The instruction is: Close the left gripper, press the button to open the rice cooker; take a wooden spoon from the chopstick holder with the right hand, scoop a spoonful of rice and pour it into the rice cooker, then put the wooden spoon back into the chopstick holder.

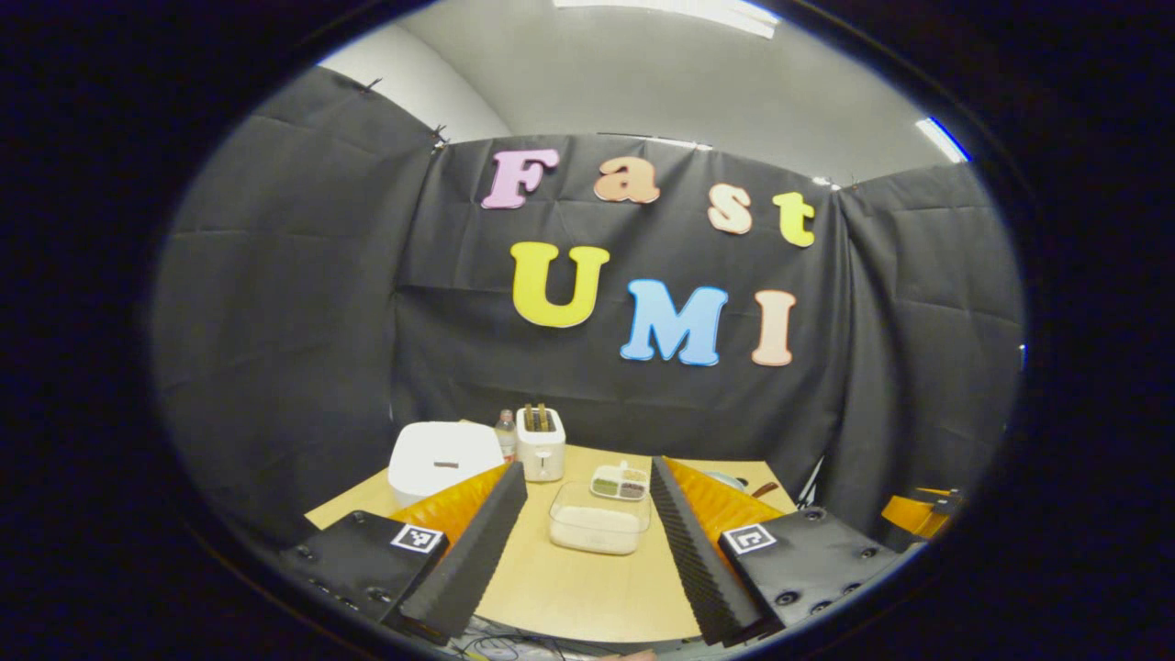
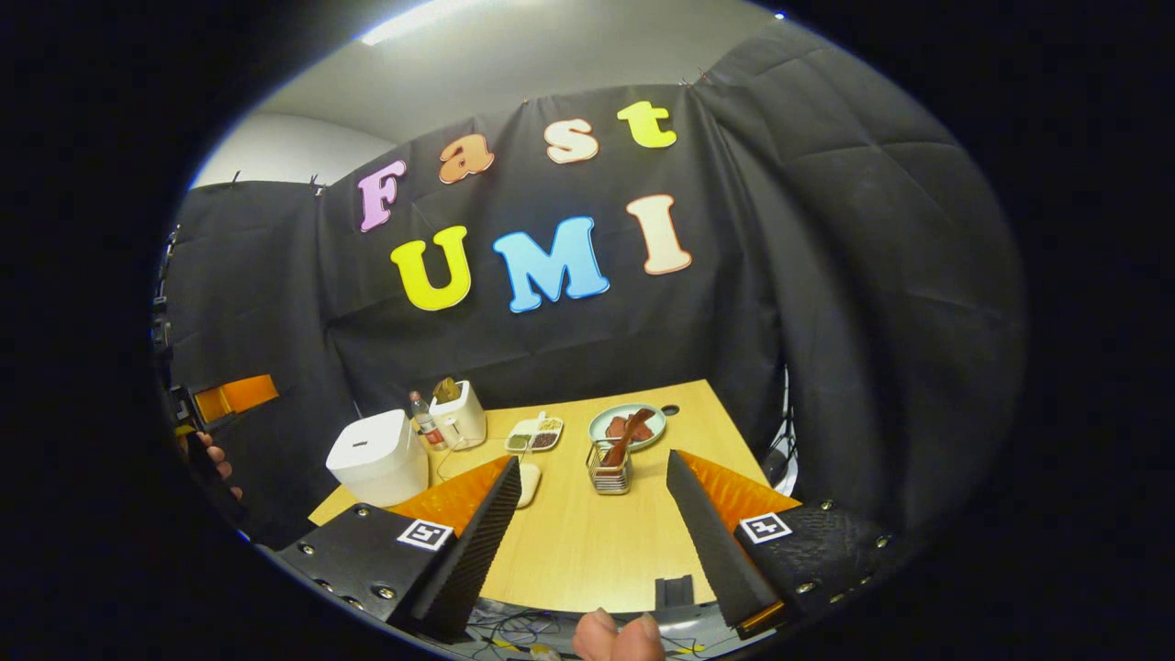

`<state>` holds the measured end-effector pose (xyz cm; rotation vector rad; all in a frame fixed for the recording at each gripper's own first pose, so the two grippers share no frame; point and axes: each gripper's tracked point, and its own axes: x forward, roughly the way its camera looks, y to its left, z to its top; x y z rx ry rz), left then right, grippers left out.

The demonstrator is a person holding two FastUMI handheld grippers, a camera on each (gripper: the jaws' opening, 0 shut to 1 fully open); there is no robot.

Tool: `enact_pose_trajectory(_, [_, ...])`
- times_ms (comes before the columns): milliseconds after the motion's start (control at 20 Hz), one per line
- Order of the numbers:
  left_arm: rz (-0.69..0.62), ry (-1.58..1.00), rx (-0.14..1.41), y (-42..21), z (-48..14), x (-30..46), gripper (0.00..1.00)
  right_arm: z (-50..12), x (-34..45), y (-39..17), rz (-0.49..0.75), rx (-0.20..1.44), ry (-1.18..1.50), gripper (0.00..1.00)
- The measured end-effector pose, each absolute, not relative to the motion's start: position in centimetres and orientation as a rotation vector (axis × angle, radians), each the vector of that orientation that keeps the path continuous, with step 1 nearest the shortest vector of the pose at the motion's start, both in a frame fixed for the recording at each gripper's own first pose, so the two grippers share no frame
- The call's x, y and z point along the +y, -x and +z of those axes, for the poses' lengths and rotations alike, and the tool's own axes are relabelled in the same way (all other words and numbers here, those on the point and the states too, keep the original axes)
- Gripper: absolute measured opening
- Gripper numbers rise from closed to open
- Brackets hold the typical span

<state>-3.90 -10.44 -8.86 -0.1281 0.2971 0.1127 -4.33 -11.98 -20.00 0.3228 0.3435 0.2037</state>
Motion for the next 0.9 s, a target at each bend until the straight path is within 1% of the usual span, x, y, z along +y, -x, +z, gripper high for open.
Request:
enact_pose_trajectory(100, [0.073,0.108,0.252,3.4,-5.8,-11.9,0.92,-17.4,-13.6,3.5,0.167,0.277,-0.303,0.98])
enact_pose_trajectory(150, [0.067,0.098,0.225,3.1,-4.2,-12.2,0.99,-16.3,-13.9,3.2,0.161,0.259,-0.3,0.97])
enact_pose_trajectory(250, [0.044,0.116,0.182,3.1,-1.7,-13.3,0.91,-14.0,-13.8,3.0,0.158,0.231,-0.283,0.98])
enact_pose_trajectory(350, [0.029,0.133,0.167,3.2,-0.5,-13.5,0.91,-11.9,-13.7,2.5,0.153,0.191,-0.252,0.97])
enact_pose_trajectory(600, [0.048,0.143,0.177,4.3,-1.0,-10.1,0.91,-9.5,-11.2,2.0,0.147,0.165,-0.245,0.97])
enact_pose_trajectory(750, [0.084,0.186,0.195,4.6,-1.9,-7.3,0.91,-8.9,-9.2,1.8,0.165,0.164,-0.22,0.98])
enact_pose_trajectory(900, [0.116,0.176,0.198,4.7,-2.0,-5.3,0.91,-8.5,-7.4,1.7,0.187,0.164,-0.203,0.98])
